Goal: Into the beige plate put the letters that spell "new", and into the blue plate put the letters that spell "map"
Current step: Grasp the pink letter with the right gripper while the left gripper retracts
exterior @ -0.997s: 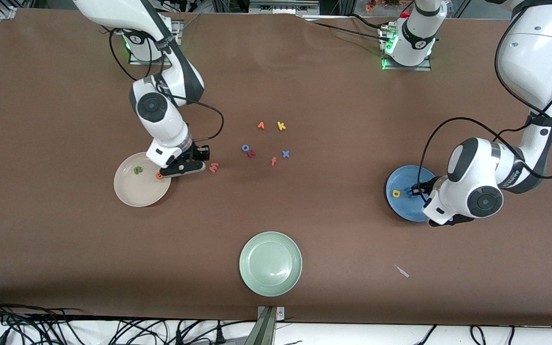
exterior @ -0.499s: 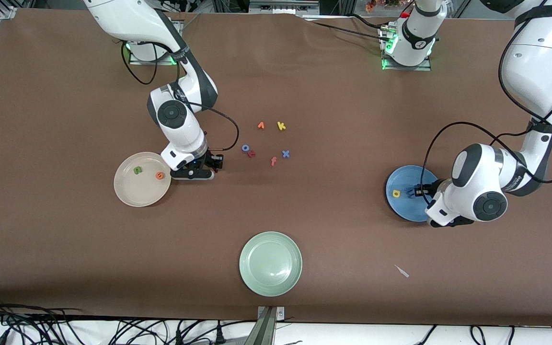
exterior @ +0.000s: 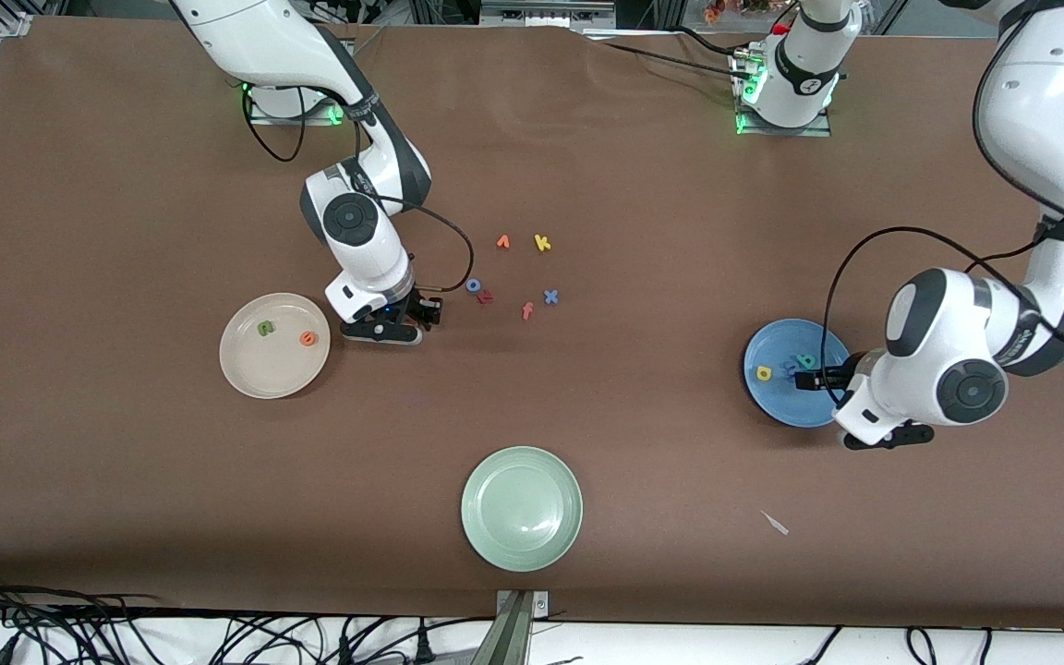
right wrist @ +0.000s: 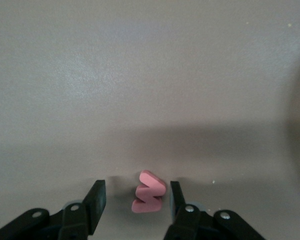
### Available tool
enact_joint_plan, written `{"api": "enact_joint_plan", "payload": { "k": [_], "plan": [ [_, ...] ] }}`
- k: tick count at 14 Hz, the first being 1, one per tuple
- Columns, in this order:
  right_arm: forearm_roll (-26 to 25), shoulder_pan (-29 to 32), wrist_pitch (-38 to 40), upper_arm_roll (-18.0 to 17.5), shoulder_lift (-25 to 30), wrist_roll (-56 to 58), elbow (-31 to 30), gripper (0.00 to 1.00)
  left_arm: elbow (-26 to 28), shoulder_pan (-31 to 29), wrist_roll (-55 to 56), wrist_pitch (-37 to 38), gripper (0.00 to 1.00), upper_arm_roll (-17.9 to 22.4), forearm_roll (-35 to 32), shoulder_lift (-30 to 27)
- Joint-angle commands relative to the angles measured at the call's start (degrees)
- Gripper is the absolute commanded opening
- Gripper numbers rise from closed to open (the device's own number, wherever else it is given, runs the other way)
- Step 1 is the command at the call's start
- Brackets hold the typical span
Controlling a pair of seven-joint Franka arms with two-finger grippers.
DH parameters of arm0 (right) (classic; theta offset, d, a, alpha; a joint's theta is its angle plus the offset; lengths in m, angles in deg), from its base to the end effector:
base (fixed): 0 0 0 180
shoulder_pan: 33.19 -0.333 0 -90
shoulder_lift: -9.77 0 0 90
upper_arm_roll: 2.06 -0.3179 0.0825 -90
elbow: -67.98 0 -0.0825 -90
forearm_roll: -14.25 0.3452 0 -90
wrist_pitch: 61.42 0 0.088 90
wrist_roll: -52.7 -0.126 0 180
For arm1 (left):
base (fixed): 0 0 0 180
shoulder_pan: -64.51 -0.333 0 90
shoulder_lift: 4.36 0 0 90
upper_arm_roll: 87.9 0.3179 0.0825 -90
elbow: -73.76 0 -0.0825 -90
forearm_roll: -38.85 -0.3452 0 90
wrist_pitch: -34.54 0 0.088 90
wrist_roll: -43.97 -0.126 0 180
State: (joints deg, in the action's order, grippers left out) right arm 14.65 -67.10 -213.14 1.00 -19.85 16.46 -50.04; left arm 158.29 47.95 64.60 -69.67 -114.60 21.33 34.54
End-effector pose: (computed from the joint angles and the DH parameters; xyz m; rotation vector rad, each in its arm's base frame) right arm 0.4978 0.2979 0.2021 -3.1153 0.1437 -0.1131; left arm 0.6437 -0.0350 0.2910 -3.0547 -0.1848 0.3878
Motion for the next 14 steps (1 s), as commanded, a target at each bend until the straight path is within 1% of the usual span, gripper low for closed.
{"api": "enact_joint_plan", "payload": {
  "k": [1,3,5,6,7,8,9,10,11,12,13,14],
  "plan": [
    [-0.1,-0.5,-1.6,0.5,-0.2,-0.6,-1.2,0.59,0.3,-0.3,-1.4,0.9,1.0,-1.1,-0.5,-7.0],
    [-0.1,-0.5,-1.6,0.5,0.0,-0.5,-1.5,0.59,0.2,-0.9,-1.7,1.0,1.0,-2.2,-0.2,-11.0],
    [-0.1,-0.5,-1.7,0.5,0.0,-0.6,-1.6,0.59,0.2,-0.8,-4.7,1.1,1.0,-3.1,-0.1,-15.4],
    [-0.1,-0.5,-1.7,0.5,0.0,-0.7,-1.9,0.59,0.3,-0.7,-5.9,1.4,1.0,-3.1,1.3,-18.0],
    [-0.1,-0.5,-1.7,0.5,0.0,-0.7,-2.0,0.56,0.3,-0.7,-6.5,2.4,1.0,-3.0,4.1,-19.8],
    [-0.1,-0.5,-1.7,0.5,0.0,-0.7,-2.2,0.53,0.2,-0.6,-7.4,4.1,1.0,-2.2,7.2,-21.7],
    [-0.1,-0.5,-1.8,0.5,0.0,-0.6,-2.2,0.49,0.3,-0.2,-9.4,4.6,1.0,-0.8,8.7,-23.9],
    [-0.1,-0.5,-1.9,0.5,0.0,-0.6,-2.4,0.46,0.4,1.4,-11.7,4.9,1.0,1.9,9.3,-25.6],
    [-0.2,-0.5,-2.4,0.5,0.0,-0.5,-2.5,0.41,0.8,6.4,-13.6,5.9,1.0,7.6,11.0,-27.5],
    [-0.2,-0.5,-2.7,0.5,0.0,-0.5,-2.7,0.35,1.2,13.0,-14.1,6.8,1.0,15.5,13.5,-29.0],
    [-0.2,-0.5,-2.7,0.5,0.0,-0.4,-2.8,0.28,1.6,17.3,-14.2,7.6,1.0,20.8,15.3,-30.1],
    [-0.4,-0.5,-2.7,0.5,0.0,-0.3,-2.8,0.23,2.0,17.9,-14.9,7.9,1.0,21.8,15.7,-30.7]
  ]
}}
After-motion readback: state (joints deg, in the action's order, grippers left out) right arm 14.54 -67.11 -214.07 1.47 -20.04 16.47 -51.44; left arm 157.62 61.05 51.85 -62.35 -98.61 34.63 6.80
